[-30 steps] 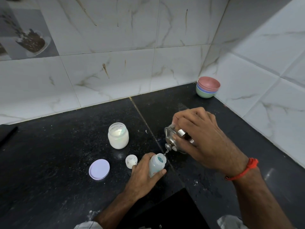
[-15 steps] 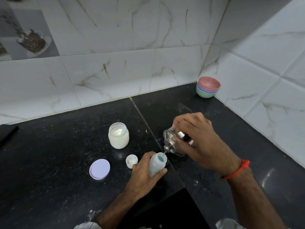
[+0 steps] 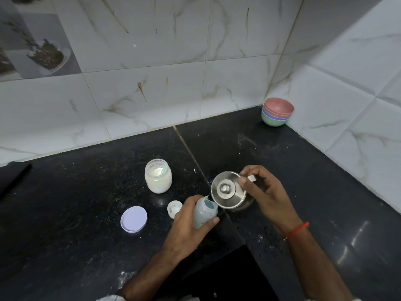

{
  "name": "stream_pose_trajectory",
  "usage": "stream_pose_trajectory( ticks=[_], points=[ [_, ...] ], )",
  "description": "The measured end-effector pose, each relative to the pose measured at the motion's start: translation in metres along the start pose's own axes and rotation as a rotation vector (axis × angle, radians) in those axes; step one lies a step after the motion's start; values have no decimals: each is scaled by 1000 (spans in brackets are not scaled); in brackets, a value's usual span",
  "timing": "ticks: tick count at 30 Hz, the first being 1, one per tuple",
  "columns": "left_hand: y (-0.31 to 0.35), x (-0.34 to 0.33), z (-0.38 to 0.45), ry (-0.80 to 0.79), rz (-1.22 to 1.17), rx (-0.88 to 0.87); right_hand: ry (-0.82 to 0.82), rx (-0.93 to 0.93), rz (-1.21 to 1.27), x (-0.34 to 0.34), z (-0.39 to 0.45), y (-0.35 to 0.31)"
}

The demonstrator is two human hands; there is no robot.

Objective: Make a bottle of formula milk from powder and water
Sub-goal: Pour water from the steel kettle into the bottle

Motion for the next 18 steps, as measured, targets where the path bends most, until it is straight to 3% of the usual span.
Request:
stream_pose_trajectory(
  ticks=[7,14,18],
  points=[
    [3,10,-6,115,22,-30,265,-325,476,8,10,72],
    [-5,22,-15,242,-3,40,542,-461,521,19,27,139],
    [-7,26,-18,273,6,72,588,-487,552,17,30,165]
  ],
)
Point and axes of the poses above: each hand's wrist, its own z-axis towards the middle knuckle, its own x-axis out of the back of the hand, y = z × x, the point moved 4 cm from there along z, towards the middle knuckle, and after that the axes turned 9 degrees about -x, right-handed, at the moved point
